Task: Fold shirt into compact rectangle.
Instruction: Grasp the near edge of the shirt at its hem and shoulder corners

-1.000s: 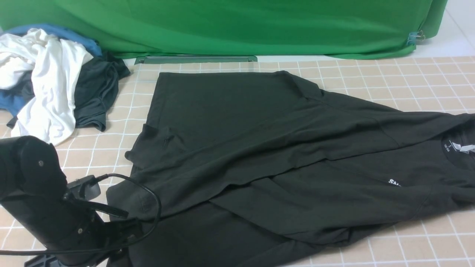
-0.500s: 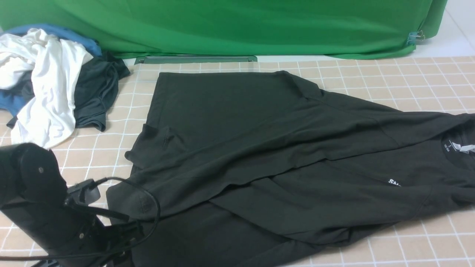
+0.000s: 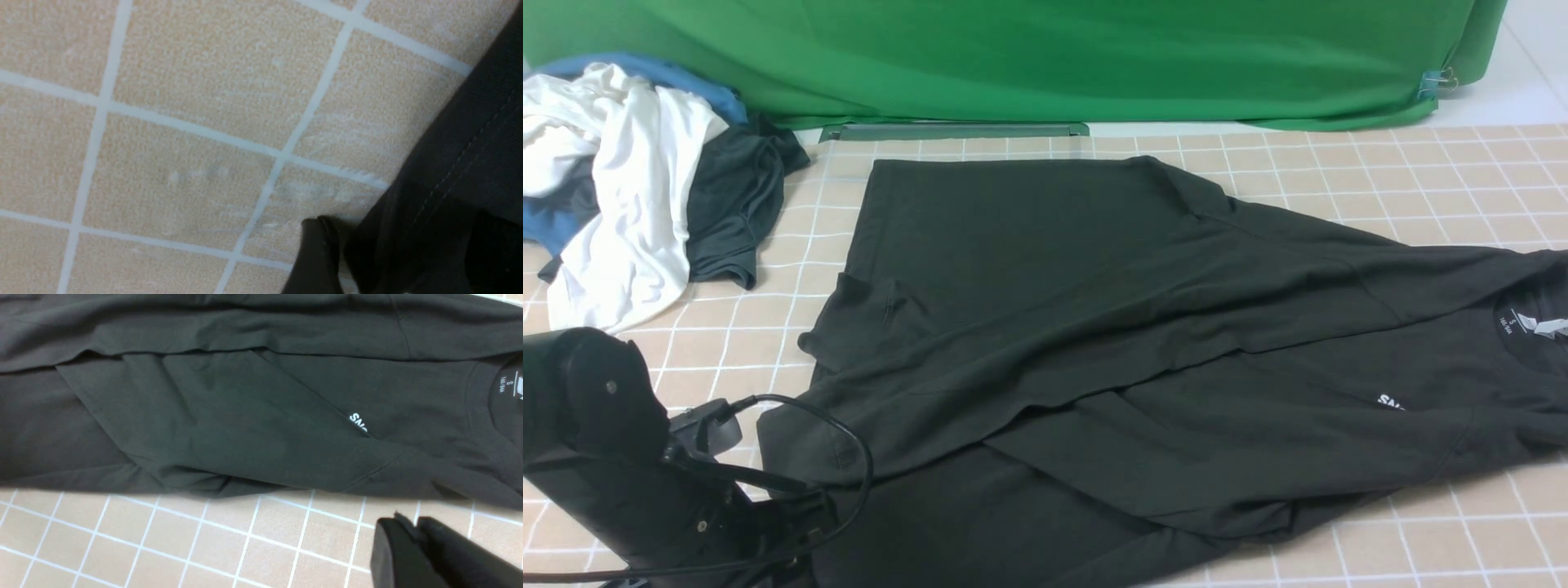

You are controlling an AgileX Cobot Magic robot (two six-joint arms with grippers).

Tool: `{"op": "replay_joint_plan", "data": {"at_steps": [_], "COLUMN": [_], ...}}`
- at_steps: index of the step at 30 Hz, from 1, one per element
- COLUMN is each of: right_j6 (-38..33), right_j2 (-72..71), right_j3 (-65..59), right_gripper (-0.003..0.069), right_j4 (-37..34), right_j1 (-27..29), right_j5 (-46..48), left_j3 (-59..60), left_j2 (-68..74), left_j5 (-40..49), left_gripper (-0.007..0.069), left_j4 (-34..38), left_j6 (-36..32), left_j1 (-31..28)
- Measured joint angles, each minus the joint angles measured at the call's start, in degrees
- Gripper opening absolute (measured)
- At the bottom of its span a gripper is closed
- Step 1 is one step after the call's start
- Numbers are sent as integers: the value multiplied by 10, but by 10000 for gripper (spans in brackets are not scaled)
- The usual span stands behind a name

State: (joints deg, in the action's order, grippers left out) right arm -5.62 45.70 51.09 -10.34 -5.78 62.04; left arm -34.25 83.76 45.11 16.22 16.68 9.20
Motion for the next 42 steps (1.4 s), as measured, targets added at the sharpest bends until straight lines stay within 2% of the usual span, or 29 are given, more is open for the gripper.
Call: {"op": "replay_joint_plan", "data": {"at_steps": [7,10,14,16,17,18,19,24,32,35,36,37,42], "right_j6": [0,0,0,0,0,-2,-7,-17,-17,-17,-17,-15,4], "right_j2": [0,0,0,0,0,0,1,11,80,119,124,143,215], "right_j3": [0,0,0,0,0,0,0,0,-18,-60,-65,-87,-111], "right_gripper": [83,83,83,83,83,83,84,89,120,184,184,235,363], "right_j4": [0,0,-1,-1,-1,-1,-1,0,1,2,2,3,5], "right_j1": [0,0,0,0,0,0,0,0,0,0,0,0,0], "right_j5": [0,0,0,1,2,11,25,74,56,25,22,-5,-68], "left_j3": [0,1,1,1,1,1,1,-22,-48,-48,-48,-48,-48], "left_j2": [-1,-1,0,1,1,0,-1,-35,-68,-69,-69,-69,-69], "left_j5": [-15,-20,-42,-55,-55,-58,-59,-31,7,11,11,15,30], "left_gripper": [444,406,268,137,125,58,37,20,20,20,20,20,20], "left_j4": [22,23,33,36,36,36,36,27,-13,-28,-29,-41,-59], "left_j6": [-11,-17,-19,-21,-21,-21,-21,-19,-3,-2,-2,-2,0], "left_j1": [-1,-1,-1,-1,-1,-1,-1,-1,-1,-1,-1,-1,-1]}}
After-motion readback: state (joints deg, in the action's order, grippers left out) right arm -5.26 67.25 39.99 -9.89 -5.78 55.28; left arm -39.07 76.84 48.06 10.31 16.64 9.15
